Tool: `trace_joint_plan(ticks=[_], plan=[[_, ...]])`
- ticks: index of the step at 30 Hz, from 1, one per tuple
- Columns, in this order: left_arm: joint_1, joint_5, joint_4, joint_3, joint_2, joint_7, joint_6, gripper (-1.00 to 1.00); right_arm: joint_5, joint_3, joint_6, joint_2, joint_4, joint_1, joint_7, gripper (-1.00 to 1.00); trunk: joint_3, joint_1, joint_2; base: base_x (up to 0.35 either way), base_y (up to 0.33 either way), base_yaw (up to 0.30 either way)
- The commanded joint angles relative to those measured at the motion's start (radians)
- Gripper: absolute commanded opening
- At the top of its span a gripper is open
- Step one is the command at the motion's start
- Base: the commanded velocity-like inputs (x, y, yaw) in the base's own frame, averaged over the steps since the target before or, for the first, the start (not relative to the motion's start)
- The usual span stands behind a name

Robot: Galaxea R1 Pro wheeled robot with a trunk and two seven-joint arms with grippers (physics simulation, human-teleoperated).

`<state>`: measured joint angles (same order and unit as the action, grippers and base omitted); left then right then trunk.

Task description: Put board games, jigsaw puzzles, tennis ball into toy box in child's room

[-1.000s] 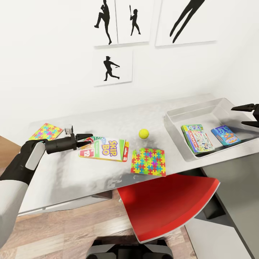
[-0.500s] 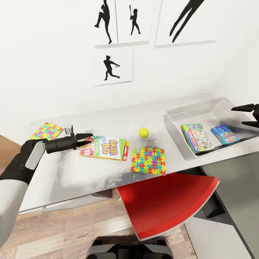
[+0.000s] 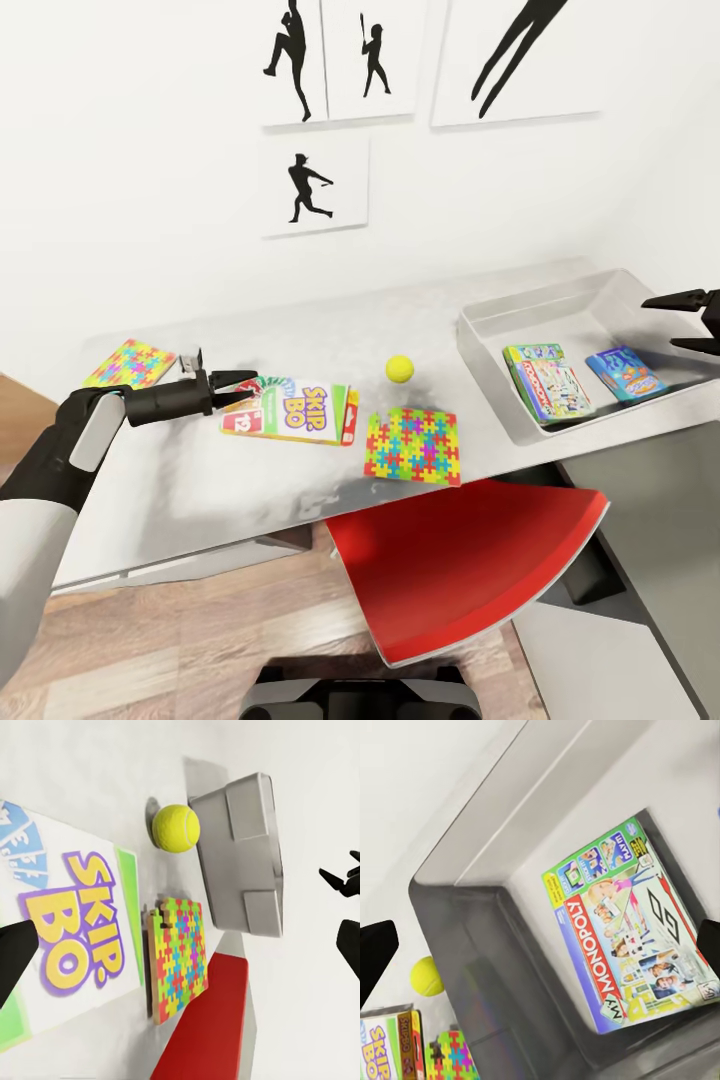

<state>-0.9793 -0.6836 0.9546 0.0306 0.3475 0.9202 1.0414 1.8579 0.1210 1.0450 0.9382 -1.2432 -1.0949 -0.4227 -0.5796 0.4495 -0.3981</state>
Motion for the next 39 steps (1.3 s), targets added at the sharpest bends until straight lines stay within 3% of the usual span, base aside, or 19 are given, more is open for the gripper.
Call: trace_joint_plan(ticks=[1,30,39], plan=[[-0.001,0.000,0.000,0.002,0.001,0.003,0.003,1.00,0.010,0.003,0.000,0.001,0.000,-0.002,-0.010,1.00,-0.002,0.000,-0.002,-0.135,0.050,0.000],[-0.001,-0.001,0.000,0.003,0.001,0.004,0.005,1.00,0.009,0.005,0.002,0.001,-0.001,0.001,-0.010,1.00,-0.001,0.000,-0.002,-0.044,0.015,-0.003],[-0.001,-0.001,0.000,0.002,0.002,0.005,0.005,1.00,0.009,0.005,0.002,0.001,-0.001,0.002,-0.010,1.00,-0.001,0.000,-0.002,-0.189,0.063,-0.001]])
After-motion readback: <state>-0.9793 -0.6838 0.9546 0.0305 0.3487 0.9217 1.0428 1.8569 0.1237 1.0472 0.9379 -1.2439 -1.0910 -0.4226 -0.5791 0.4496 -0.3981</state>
